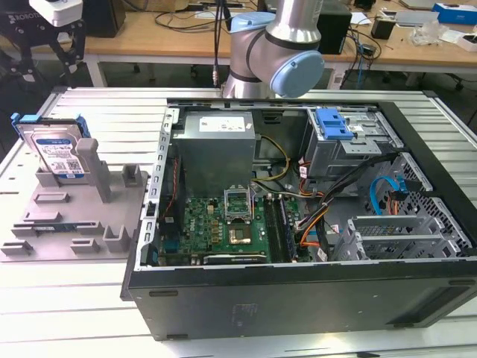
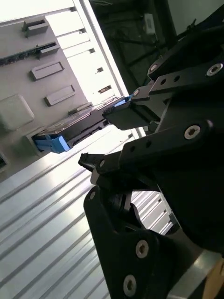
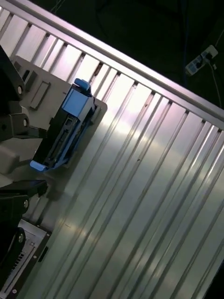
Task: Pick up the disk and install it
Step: 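Pick up the disk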
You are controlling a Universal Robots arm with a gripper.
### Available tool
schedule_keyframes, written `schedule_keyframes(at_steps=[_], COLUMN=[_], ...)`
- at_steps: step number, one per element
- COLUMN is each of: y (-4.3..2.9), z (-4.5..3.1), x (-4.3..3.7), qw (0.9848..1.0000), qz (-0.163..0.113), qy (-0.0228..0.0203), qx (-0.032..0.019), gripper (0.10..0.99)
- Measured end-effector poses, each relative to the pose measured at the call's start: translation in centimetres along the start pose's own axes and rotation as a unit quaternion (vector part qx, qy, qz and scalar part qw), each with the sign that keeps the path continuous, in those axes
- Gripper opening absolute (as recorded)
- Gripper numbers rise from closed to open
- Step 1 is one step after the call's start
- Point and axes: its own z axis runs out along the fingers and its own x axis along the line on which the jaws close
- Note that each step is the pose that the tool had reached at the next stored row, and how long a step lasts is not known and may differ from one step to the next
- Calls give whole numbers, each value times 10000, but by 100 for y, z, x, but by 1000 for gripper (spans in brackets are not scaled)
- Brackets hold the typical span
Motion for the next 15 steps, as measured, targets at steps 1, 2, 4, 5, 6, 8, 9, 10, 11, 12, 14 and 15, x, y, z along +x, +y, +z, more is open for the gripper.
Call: schedule_keyframes(at_steps=[1,2,4,5,6,8,9,10,11,12,14,15], y=[0,0,0,0,0,0,0,-1,-1,-1,-1,-1], z=[1,2,4,4,5,6,6,6,7,7,8,8], x=[0,0,0,0,0,0,0,0,0,0,0,0], qw=[9999,9995,9987,9979,9973,9957,9946,9935,9925,9912,9881,9864], qz=[-146,-318,-506,-642,-734,-929,-1041,-1133,-1219,-1319,-1537,-1645], qy=[7,14,23,29,33,42,47,51,55,60,69,74], qx=[-1,-3,-5,-6,-7,-9,-11,-11,-12,-13,-15,-17], gripper=[482,482,482,482,482,482,482,482,482,482,482,482])
